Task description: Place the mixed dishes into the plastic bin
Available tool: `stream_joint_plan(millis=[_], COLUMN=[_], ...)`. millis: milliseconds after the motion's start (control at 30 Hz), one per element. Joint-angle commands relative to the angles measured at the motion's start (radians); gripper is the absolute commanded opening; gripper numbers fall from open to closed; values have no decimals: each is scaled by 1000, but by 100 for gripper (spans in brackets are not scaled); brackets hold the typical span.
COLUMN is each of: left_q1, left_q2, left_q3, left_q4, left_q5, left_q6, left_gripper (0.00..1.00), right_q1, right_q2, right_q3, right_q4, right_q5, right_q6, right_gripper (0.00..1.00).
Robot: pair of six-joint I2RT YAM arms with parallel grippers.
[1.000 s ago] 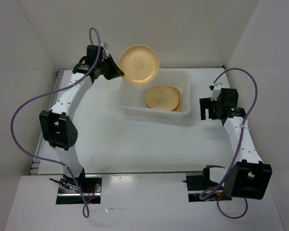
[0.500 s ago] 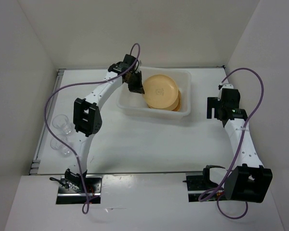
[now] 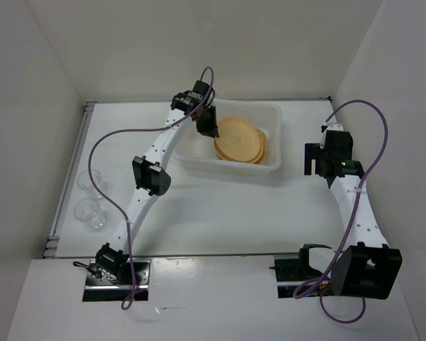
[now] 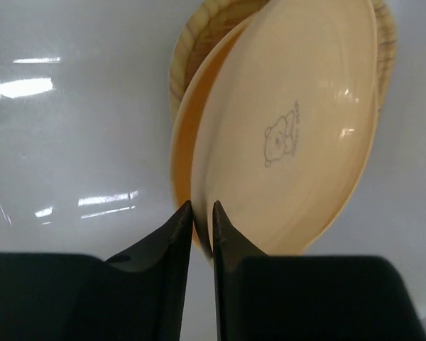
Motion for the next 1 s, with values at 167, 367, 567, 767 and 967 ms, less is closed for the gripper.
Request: stream_joint_plan(millis=[167,367,567,767,967], left_q1=[-8,-17,-17,68,398], left_q2=[29,10,-162,-510,-851], left_q3=[58,67,67,-102,-586], left_q4=[-105,-105,-96,-105,-52], left_q5=[-8,1,-160,-494,-519], left_q6=[-16,-25,-11,9,-48], left_gripper=[41,75,77,85,91], right_q1=[15,15,15,15,15], right_q2=[-25,-25,-25,-16,-16], right_q3=[24,24,24,15,15], right_q4=[15,15,15,15,24], right_q5=[1,-8,-17,-17,-17], right_q6=[15,6,6,6,6], right_gripper=[96,96,96,96,96])
